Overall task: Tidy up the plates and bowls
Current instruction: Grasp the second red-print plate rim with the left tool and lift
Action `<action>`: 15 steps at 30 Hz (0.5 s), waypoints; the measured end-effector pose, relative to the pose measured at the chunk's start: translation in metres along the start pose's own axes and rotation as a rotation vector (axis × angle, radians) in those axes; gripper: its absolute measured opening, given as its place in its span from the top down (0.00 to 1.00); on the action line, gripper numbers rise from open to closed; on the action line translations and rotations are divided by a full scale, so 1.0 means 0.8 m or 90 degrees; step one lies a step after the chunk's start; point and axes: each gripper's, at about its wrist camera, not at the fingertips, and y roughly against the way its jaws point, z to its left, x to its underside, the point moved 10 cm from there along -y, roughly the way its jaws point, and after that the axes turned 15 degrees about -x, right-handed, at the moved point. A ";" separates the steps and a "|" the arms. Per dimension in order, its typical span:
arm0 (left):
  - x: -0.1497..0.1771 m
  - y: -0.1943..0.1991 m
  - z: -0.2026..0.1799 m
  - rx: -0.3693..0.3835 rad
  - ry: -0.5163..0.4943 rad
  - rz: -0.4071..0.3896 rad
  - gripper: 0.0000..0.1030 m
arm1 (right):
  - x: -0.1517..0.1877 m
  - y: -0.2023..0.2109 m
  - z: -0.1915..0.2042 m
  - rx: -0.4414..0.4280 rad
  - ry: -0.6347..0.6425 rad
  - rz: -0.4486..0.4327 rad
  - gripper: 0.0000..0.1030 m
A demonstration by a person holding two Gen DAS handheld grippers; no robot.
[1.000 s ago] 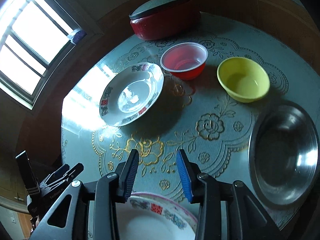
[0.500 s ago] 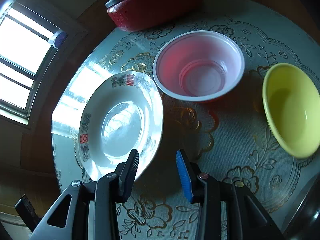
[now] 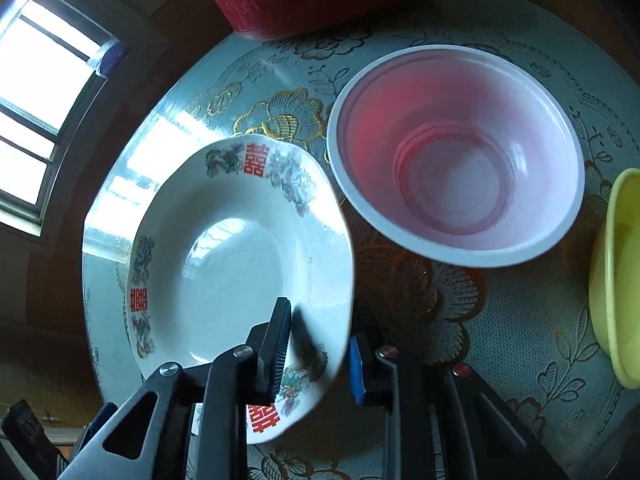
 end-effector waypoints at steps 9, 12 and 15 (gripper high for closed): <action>0.002 0.002 -0.009 0.007 -0.005 -0.002 0.10 | 0.027 0.010 0.005 -0.001 0.021 0.032 0.74; -0.001 0.006 -0.017 0.011 -0.012 -0.008 0.10 | 0.038 0.017 0.002 -0.001 0.016 0.031 0.74; -0.004 0.008 -0.027 0.017 -0.017 -0.011 0.10 | 0.045 0.021 -0.001 -0.001 0.013 0.031 0.74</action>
